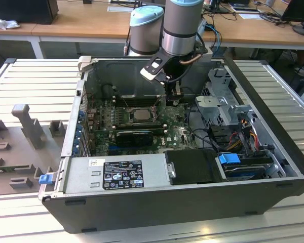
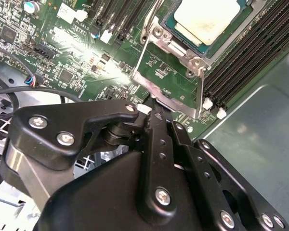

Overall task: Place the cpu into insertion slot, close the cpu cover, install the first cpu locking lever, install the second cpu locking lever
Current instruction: 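Close the cpu cover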

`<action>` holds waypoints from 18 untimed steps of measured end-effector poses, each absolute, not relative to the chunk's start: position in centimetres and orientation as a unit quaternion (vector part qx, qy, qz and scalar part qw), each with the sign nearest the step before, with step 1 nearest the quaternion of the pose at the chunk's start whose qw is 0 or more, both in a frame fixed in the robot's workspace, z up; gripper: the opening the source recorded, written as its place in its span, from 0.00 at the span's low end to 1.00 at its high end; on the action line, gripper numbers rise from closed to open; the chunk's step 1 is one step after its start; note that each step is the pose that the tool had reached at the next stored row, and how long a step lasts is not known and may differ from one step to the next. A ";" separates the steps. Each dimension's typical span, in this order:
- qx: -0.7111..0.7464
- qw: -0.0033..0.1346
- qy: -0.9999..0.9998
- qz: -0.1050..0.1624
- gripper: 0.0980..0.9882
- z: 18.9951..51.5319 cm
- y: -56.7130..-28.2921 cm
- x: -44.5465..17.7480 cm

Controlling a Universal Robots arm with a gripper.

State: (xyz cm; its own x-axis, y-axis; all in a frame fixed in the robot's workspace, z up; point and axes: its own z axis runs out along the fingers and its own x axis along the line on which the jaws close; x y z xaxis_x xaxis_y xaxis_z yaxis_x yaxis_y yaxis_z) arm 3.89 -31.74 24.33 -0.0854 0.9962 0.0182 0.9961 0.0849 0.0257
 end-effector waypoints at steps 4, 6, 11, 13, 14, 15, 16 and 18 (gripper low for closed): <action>0.676 0.002 0.737 0.016 0.01 24.3 -31.7 3.7; 0.676 0.002 0.737 0.016 0.01 24.3 -31.7 3.6; 0.676 0.002 0.737 0.016 0.01 24.3 -31.7 3.4; 0.676 0.002 0.737 0.016 0.01 24.3 -31.7 3.4; 0.676 0.002 0.737 0.016 0.01 24.3 -31.7 3.4; 0.676 0.002 0.737 0.016 0.01 24.3 -31.7 3.3; 0.676 0.002 0.737 0.016 0.01 24.3 -31.7 3.3; 0.676 0.002 0.737 0.016 0.01 24.3 -31.7 3.2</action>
State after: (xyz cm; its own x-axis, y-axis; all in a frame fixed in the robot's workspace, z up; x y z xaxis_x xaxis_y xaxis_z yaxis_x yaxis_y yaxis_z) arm 3.22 -31.74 24.33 -0.0854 0.9962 0.0182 0.9961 0.0849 0.0256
